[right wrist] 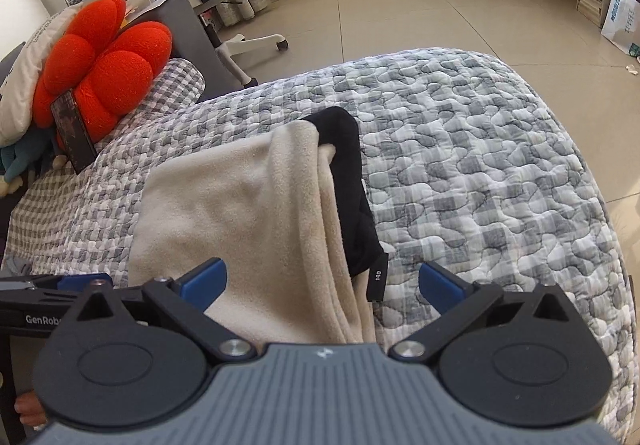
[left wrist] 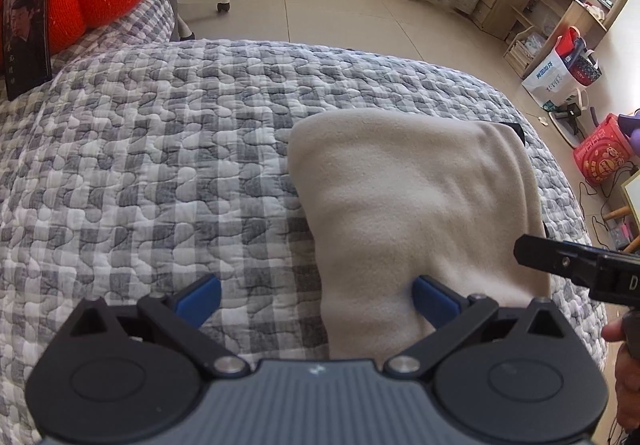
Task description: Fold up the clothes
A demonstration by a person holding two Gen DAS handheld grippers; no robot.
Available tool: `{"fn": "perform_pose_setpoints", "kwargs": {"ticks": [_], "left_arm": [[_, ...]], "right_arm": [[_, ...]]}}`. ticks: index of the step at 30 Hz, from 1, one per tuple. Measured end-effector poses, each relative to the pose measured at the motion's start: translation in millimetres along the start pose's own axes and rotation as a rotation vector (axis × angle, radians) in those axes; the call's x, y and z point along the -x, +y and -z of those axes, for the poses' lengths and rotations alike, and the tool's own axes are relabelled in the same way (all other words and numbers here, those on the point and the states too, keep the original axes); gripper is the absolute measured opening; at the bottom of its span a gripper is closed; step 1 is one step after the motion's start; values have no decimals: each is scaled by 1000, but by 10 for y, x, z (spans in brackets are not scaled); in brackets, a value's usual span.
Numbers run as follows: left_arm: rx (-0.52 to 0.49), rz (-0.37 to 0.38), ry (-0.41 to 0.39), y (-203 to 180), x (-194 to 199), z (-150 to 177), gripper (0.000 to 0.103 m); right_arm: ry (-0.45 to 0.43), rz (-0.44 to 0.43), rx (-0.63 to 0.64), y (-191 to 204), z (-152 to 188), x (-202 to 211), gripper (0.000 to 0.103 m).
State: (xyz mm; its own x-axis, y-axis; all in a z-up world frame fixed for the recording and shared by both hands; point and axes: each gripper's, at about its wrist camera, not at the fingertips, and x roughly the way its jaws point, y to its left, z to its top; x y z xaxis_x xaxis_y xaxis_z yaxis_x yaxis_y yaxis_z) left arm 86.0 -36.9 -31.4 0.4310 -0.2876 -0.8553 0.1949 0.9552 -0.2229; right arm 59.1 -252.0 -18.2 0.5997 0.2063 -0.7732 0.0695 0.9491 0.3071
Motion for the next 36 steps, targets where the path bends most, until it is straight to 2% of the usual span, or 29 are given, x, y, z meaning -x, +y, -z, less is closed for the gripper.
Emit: {"fn": "perform_pose_setpoints", "kwargs": {"ticks": [5,9,13,16,17,19,22,23,27,30,36], "left_arm": [[74,107,26,159,-144,6,103],[68,169,-5,190,-157,8,103],[42,222,-53,229,-188,11,103],[27,259,-85,268,-205,13,101],[24,270,-94,279,-213,14,100],[27,303,-111,278,-229,25,85],[71,370,-116,269,-283,69,70],[62,359,-128,250,-279,84,70],[42,323,-174,188,-243,130,55],[66,315,-190,180,-157,122,45],[75,285,-204,229,40,161,42]], "right_arm": [[6,-41,-53,-143,-14,-94,103],[14,-65,-71,-221,-21,-177,103],[-1,-124,-83,-283,-9,-198,100],[-21,-152,-94,-286,6,-184,90],[-20,-170,-98,-280,13,-190,81],[-27,-182,-92,-250,28,-202,78],[-44,-178,-82,-228,53,-217,71],[-46,-185,-95,-233,57,-222,62],[-77,-192,-127,-185,79,-189,44],[-103,-171,-113,-69,89,-138,42],[-112,-179,-118,103,65,-132,40]]}}
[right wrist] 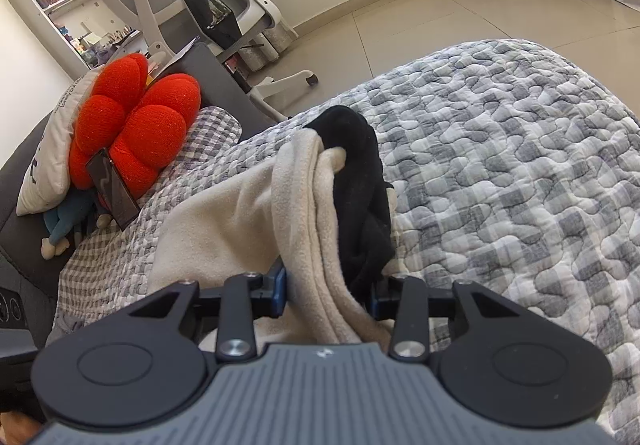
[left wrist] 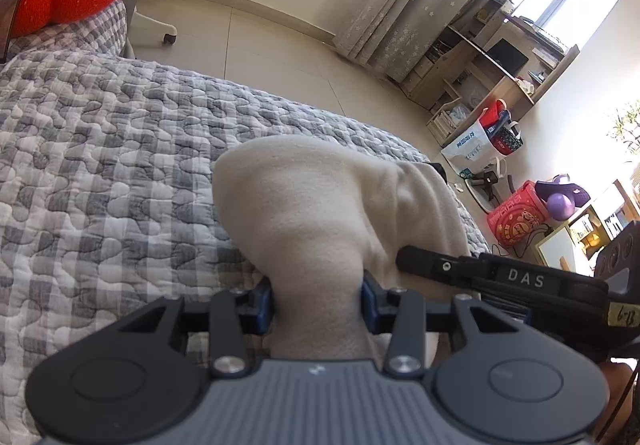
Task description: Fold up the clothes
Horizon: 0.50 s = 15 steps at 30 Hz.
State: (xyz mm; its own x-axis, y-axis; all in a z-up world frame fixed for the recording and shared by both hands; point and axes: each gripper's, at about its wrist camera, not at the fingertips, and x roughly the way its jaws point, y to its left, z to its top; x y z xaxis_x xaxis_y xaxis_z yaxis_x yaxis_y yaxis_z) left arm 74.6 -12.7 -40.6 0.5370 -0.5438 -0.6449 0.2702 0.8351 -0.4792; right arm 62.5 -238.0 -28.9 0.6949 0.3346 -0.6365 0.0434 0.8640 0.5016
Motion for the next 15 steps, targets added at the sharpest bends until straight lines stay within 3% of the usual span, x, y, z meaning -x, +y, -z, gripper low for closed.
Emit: {"fn": "perform_pose_setpoints", "kwargs": {"ticks": [15], "left_arm": [[61,-136,-67,411,924,-192,41]], "right_arm": [[8,-132,92,952,139,-179,39]]}}
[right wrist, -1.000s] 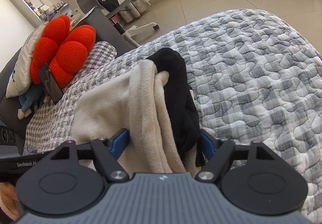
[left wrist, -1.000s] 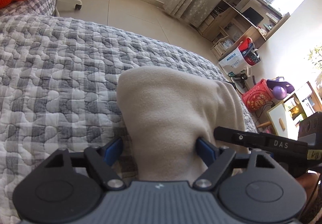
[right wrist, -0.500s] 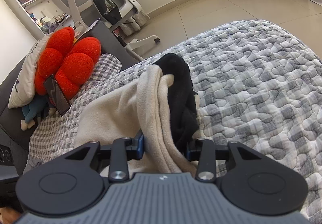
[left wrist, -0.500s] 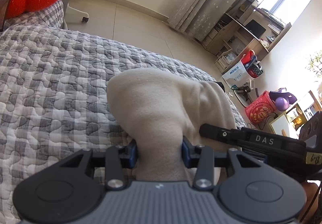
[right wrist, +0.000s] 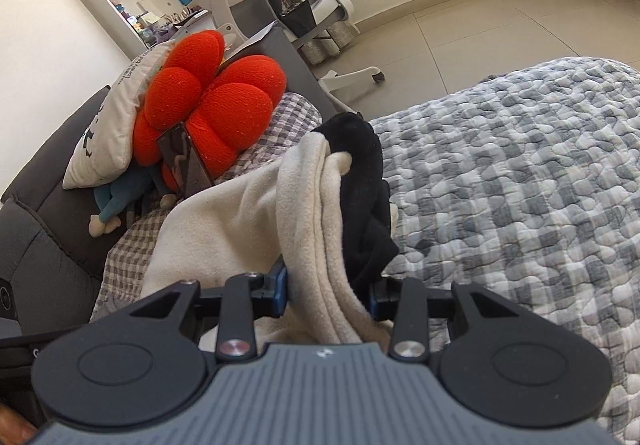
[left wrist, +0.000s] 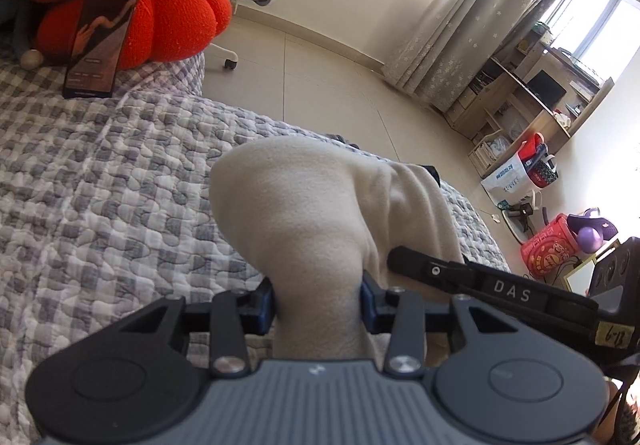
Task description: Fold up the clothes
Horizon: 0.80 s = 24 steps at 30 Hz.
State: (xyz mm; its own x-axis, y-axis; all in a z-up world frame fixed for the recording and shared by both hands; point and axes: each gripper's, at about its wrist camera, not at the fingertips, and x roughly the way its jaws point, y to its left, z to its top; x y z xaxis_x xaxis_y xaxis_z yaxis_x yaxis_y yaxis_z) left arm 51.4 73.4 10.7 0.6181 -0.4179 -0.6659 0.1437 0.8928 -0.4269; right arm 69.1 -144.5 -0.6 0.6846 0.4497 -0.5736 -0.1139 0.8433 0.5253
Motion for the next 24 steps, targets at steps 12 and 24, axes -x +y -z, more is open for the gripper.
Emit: {"fn": "perform_pose_setpoints", "kwargs": {"ticks": [12,24], "left_arm": [[71,-48,-141,512,743,-54,41],[261,-201,-345,1524,1524,228,41]], "right_arm": [[39,-144,75,803,69,-278,39],[209,-359,287,1963,327,-1067,39]]}}
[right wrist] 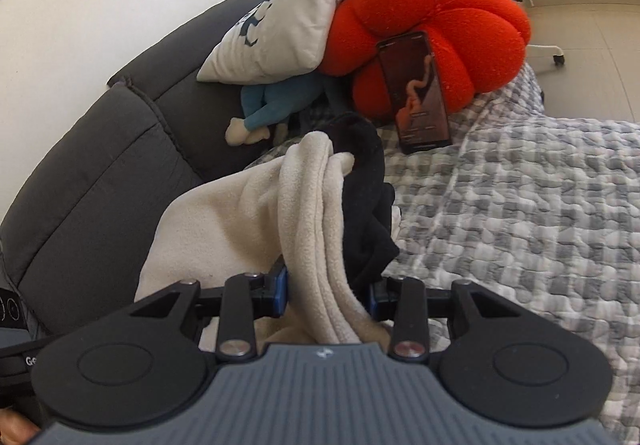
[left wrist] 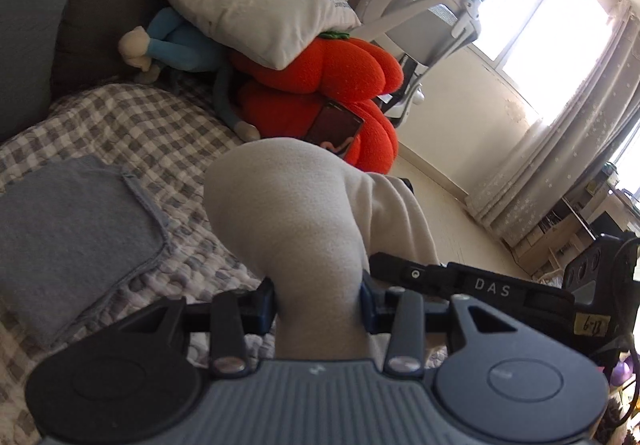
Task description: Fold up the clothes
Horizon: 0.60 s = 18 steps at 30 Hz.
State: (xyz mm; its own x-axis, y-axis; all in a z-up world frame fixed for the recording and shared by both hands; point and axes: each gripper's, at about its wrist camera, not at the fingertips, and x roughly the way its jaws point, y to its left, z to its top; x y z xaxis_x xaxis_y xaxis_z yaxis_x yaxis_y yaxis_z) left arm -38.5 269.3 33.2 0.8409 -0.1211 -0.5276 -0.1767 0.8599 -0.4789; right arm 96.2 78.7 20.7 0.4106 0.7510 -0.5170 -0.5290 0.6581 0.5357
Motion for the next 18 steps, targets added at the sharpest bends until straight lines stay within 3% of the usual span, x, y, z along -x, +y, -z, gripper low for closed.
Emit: {"fn": "perform_pose_setpoints", "kwargs": {"ticks": [10,18], "left_arm": [[163,-162,-182,841,382,-38,41],[260,-241,-306,1304,408,-2,41]], "right_arm": [[162,-213,166,776,-143,-1068,39],[234,-284,290,1114,-256,-1709,39]]}}
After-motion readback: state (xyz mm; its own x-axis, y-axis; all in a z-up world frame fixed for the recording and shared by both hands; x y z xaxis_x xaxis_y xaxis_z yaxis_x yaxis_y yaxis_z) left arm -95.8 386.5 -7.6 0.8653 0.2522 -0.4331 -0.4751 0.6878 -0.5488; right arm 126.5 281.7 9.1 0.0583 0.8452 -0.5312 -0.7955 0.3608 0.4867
